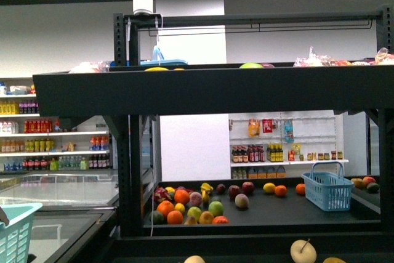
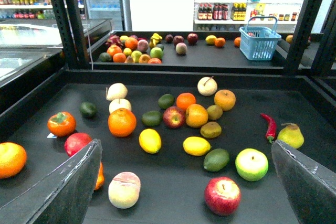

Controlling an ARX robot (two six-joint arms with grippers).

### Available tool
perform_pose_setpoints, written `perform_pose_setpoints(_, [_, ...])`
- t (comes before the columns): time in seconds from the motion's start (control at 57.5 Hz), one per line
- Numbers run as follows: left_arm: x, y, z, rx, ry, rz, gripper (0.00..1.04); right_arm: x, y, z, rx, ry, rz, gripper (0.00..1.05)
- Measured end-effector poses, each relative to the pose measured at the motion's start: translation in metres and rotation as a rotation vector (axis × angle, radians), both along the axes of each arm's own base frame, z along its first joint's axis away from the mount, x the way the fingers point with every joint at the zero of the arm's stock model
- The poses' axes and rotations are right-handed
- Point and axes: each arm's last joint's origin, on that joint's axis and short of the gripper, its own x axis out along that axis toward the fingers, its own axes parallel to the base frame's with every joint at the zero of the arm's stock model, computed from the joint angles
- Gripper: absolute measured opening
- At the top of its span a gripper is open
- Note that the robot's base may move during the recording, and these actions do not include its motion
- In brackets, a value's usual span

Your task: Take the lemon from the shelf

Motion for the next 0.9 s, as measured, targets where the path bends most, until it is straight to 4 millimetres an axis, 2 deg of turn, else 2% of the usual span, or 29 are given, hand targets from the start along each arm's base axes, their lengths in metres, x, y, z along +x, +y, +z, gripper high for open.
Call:
perform_pose_setpoints(0.087, [0.033,0.022,0.017,-0.131,0.028,0.043,0.97,0.0,0.0,0.0,0.0,0.0,0.0,0.97])
perform_pose_setpoints(0.226, [0.082,0.049,0.033,-0.253,0.045,0.082,0.97,0.0,0.0,0.0,0.0,0.0,0.0,0.97])
perform_pose_setpoints(0.278, [0.106,0.062,0.04,-0.303,0.028,0.103,0.97,0.0,0.0,0.0,0.0,0.0,0.0,0.97])
perform_pose_setpoints(0.4, [0.141,0.078,0.045,-0.379,0.008,0.132,0.97,0.0,0.0,0.0,0.0,0.0,0.0,0.97])
perform_pose_setpoints(0.679, [0.185,0.099,0.03,-0.474,0.026,0.178,0.97,0.0,0.0,0.0,0.0,0.0,0.0,0.97])
perform_pose_setpoints(0.905, [0.214,0.105,0.033,-0.473,-0.003,0.18,0.97,0.0,0.0,0.0,0.0,0.0,0.0,0.97])
